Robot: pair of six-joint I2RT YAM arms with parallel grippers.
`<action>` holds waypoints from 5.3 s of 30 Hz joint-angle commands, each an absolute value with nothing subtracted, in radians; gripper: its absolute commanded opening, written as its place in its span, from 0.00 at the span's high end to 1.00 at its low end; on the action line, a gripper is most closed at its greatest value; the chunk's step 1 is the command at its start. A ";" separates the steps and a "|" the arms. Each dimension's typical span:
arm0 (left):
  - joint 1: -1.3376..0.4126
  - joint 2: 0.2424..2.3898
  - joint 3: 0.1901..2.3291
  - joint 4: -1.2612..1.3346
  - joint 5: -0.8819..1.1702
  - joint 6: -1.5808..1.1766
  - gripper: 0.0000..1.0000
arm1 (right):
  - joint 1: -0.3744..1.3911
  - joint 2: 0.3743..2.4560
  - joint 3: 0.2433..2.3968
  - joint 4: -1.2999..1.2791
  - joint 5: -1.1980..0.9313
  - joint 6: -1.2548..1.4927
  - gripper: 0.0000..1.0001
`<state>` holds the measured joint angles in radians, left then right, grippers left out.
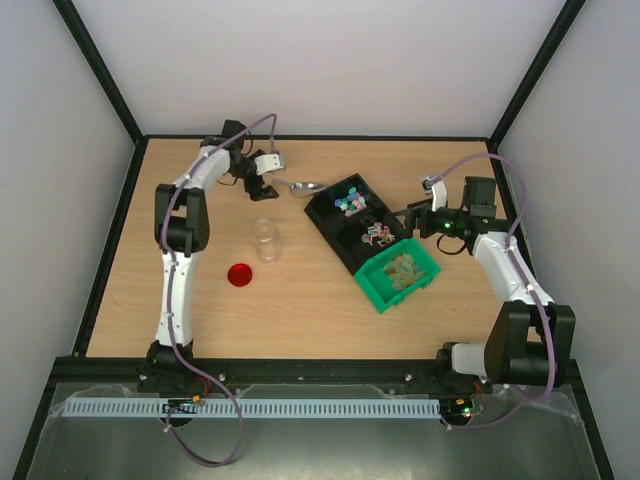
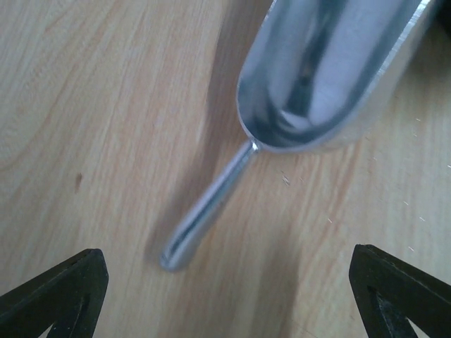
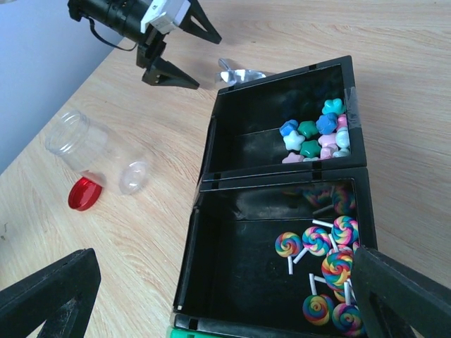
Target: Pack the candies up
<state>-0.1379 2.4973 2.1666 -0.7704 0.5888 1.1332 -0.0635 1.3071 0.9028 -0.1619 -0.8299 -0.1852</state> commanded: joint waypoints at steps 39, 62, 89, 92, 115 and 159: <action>-0.111 2.317 1.907 -0.589 0.589 1.242 0.98 | -0.071 1.364 0.962 -0.151 -0.831 -0.072 0.01; -0.583 1.596 1.463 -0.470 0.031 1.022 0.98 | 0.001 1.394 1.289 -0.346 -0.916 0.282 0.18; -0.790 1.554 1.421 -0.476 -0.089 0.899 0.98 | 0.092 1.383 1.169 -0.424 -0.939 0.241 0.81; -0.793 1.552 1.419 -0.483 -0.088 0.903 0.98 | 0.092 1.393 1.172 -0.419 -0.948 0.249 0.84; -0.365 1.424 1.545 -0.646 0.761 0.510 0.00 | 0.080 1.463 1.207 -0.510 -1.102 0.197 0.99; -0.631 1.417 1.267 -0.465 0.467 0.736 0.79 | 0.081 1.547 1.158 -0.538 -1.293 0.187 0.99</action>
